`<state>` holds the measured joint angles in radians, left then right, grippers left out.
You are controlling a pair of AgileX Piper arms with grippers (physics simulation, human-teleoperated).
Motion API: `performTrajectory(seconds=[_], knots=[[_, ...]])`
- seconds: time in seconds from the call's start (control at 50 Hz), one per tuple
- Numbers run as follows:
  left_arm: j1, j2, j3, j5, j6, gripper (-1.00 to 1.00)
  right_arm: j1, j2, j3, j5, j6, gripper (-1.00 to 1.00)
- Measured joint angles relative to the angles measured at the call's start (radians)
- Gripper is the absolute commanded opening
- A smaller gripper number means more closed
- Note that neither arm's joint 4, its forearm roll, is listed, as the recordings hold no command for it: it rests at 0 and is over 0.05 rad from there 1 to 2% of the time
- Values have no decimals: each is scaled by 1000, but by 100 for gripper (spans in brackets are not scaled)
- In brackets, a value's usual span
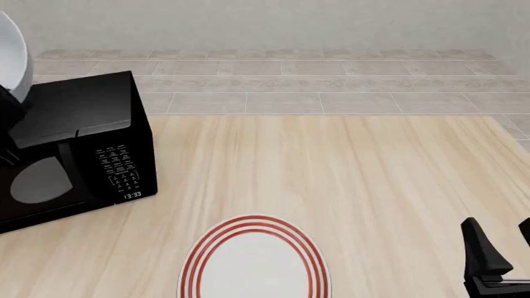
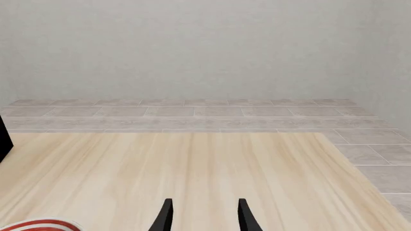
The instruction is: Pick up the white bowl and put it on the plate.
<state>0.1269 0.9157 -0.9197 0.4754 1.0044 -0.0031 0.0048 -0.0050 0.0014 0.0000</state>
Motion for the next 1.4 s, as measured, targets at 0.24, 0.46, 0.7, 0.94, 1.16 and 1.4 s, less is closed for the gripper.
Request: performTrajectory(seconds=[0.24, 0.46, 0.7, 0.94, 1.16, 1.4], knots=[[-151, -104, -31, 150, -63, -100, 0, 0, 0, 0, 0, 100], [-287, -157, -91, 268, -117, -100, 0, 0, 0, 0, 0, 100], [-422, -167, -146, 329, -178, -100, 0, 0, 0, 0, 0, 100], [-547, -147, -161, 337, -221, -100, 0, 0, 0, 0, 0, 100], [-662, -134, -139, 321, -254, -100, 0, 0, 0, 0, 0, 100], [-768, -114, -109, 295, -269, -100, 0, 0, 0, 0, 0, 100]])
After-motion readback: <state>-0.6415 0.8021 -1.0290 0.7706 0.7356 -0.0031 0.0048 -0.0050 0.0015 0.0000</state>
